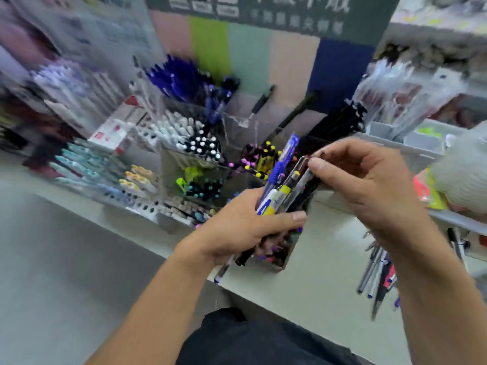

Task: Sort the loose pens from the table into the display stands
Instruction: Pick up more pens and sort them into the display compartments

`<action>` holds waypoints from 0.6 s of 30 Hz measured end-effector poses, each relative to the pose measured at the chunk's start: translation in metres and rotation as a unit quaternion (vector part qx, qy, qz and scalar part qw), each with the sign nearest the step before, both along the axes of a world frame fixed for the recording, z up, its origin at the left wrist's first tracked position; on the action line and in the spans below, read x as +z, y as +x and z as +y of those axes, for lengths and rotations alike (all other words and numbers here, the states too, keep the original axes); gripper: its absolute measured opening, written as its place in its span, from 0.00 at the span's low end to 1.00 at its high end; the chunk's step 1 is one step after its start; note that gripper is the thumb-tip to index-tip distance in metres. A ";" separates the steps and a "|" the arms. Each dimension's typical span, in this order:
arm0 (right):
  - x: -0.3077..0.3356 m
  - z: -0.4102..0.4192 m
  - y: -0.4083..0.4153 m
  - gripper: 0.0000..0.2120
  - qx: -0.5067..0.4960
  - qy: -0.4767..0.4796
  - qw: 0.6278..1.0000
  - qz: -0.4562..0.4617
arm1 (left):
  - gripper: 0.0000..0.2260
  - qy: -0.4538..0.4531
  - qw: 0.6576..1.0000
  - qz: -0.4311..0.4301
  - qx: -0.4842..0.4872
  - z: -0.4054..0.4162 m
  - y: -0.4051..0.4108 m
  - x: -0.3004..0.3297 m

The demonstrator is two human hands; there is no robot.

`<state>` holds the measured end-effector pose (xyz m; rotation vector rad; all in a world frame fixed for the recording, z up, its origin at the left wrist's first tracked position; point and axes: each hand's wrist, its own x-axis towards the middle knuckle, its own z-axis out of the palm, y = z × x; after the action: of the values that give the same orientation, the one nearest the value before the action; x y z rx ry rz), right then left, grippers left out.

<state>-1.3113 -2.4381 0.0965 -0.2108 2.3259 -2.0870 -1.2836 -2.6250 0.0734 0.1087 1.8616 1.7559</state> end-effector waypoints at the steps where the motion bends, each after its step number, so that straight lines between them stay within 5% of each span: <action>1: 0.003 -0.014 -0.007 0.08 0.015 -0.001 1.000 -0.007 | 0.13 0.000 1.000 0.010 0.024 -0.013 -0.001 0.000; 5: 0.011 -0.063 -0.029 0.04 0.052 -0.041 0.997 -0.038 | 0.12 0.114 0.985 -0.037 0.126 -0.048 -0.001 -0.004; 8: 0.012 -0.097 -0.036 0.06 0.046 -0.075 0.994 -0.071 | 0.12 0.227 0.940 -0.094 0.238 -0.072 0.001 -0.010; 13: 0.003 -0.114 -0.029 0.04 0.087 -0.034 0.993 -0.074 | 0.05 0.154 0.921 -0.074 0.349 -0.114 0.007 -0.031; 18: 0.013 -0.082 -0.013 0.05 -0.005 -0.008 0.999 0.033 | 0.02 0.153 0.929 -0.080 0.328 -0.121 0.008 -0.037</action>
<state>-1.3246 -2.5199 0.1098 -0.2723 2.3517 -2.1366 -1.2760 -2.7459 0.0369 -0.5904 1.5858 2.4065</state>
